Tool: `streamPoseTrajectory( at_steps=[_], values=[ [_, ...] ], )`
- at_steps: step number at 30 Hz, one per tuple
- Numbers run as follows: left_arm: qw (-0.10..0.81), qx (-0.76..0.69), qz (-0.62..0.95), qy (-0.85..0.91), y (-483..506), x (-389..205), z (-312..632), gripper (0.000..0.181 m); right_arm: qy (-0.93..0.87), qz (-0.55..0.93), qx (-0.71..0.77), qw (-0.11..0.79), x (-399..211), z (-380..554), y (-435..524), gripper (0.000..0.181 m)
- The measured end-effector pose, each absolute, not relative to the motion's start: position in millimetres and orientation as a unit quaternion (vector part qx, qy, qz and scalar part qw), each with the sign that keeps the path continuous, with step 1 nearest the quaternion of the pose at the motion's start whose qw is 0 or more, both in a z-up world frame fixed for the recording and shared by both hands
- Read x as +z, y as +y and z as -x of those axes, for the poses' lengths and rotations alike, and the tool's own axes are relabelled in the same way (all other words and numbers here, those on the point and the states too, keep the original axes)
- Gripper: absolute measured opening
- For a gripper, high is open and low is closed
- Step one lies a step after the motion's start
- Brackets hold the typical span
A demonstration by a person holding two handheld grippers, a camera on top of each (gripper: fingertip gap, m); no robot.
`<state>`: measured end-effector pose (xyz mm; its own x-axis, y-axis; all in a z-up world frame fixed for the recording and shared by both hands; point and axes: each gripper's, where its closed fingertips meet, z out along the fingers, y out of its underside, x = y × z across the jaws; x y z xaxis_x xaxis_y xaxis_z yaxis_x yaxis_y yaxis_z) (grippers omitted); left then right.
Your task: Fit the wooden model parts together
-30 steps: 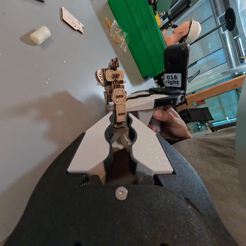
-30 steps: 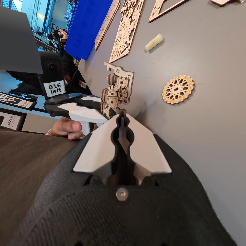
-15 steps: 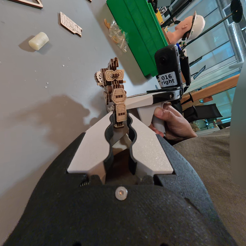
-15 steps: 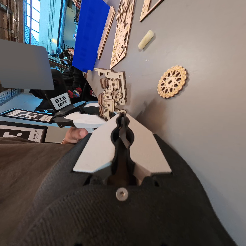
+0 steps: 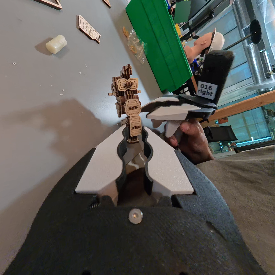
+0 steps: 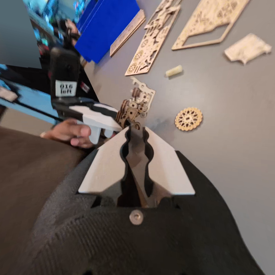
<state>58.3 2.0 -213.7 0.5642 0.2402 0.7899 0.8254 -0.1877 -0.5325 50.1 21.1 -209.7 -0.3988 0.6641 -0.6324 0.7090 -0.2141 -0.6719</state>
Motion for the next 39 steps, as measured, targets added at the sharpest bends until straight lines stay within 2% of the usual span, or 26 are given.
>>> streamPoseTrajectory(
  at_steps=[7,12,39],
  values=[
    [0.507,-0.367,0.683,-0.376,3,-208,-61,0.013,0.8,-0.34,-0.469,-0.156,-206,-58,34,0.01],
    [0.502,-0.399,0.682,-0.352,4,-204,-58,0.013,0.855,-0.224,-0.421,-0.204,-217,-60,20,0.007],
    [0.506,-0.389,0.705,-0.31,7,-204,-65,0.013,0.861,-0.209,-0.42,-0.195,-217,-56,7,0.001]
  ],
)
